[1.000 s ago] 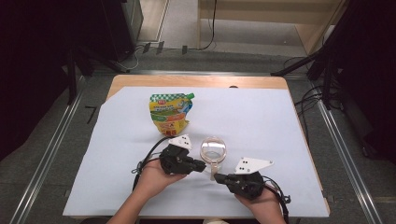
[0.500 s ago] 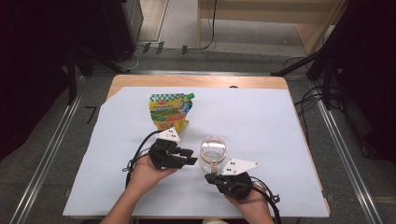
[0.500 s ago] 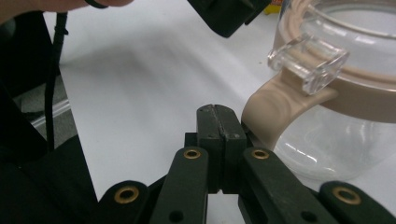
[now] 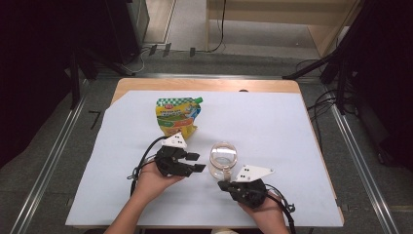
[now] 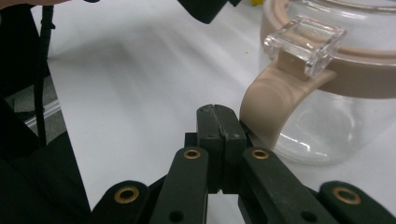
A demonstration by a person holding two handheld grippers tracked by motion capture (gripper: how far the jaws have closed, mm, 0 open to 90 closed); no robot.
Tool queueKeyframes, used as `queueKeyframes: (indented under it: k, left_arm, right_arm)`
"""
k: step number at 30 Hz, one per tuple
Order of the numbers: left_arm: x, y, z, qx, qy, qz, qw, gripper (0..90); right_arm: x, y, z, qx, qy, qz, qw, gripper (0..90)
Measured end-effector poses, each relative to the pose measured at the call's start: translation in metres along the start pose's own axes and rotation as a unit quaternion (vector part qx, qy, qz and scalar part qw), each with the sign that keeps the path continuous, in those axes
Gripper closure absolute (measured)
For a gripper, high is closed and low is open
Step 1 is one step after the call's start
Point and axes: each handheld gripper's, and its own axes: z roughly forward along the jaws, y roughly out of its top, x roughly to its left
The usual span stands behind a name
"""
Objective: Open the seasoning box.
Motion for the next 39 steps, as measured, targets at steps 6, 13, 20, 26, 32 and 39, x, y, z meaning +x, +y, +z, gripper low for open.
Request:
queueKeyframes:
  k: [6,13,20,26,32,39]
  left_arm:
    - [0.0,0.0,0.001,-0.001,0.0,0.003,1.0,49.4]
    - [0.002,0.0,0.002,-0.003,0.0,-0.001,1.0,47.2]
    - [0.003,0.0,0.004,0.0,-0.008,0.003,1.0,49.0]
    - [0.003,0.0,0.005,0.0,-0.015,0.001,0.9999,49.4]
    - [0.004,0.002,0.011,-0.009,-0.031,-0.003,0.9995,50.3]
    - [0.008,0.009,0.015,-0.001,-0.045,0.001,0.999,51.7]
  right_arm:
    - [-0.011,-0.004,-0.006,0.002,-0.007,-0.001,1.0,90.0]
    - [-0.025,-0.007,-0.015,0.001,-0.019,0.013,0.9997,90.0]
    - [-0.048,-0.01,-0.026,-0.011,-0.031,0.033,0.9989,90.0]
    - [-0.062,-0.01,-0.031,-0.013,-0.036,0.048,0.9981,90.0]
    - [-0.076,-0.008,-0.035,-0.016,-0.048,0.052,0.9973,90.0]
    - [-0.092,-0.006,-0.036,-0.017,-0.049,0.059,0.9969,90.0]
